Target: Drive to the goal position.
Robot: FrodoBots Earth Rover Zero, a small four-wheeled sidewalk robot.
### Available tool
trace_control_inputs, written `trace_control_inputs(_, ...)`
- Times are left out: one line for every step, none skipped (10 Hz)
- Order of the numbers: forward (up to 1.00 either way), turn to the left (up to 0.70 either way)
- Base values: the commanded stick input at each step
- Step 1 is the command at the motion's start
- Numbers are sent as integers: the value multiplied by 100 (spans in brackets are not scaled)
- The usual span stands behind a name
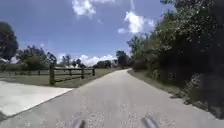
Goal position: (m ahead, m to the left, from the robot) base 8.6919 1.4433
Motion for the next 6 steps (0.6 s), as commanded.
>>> trace_control_inputs(50,0)
trace_control_inputs(50,0)
trace_control_inputs(50,0)
trace_control_inputs(50,0)
trace_control_inputs(50,0)
trace_control_inputs(50,0)
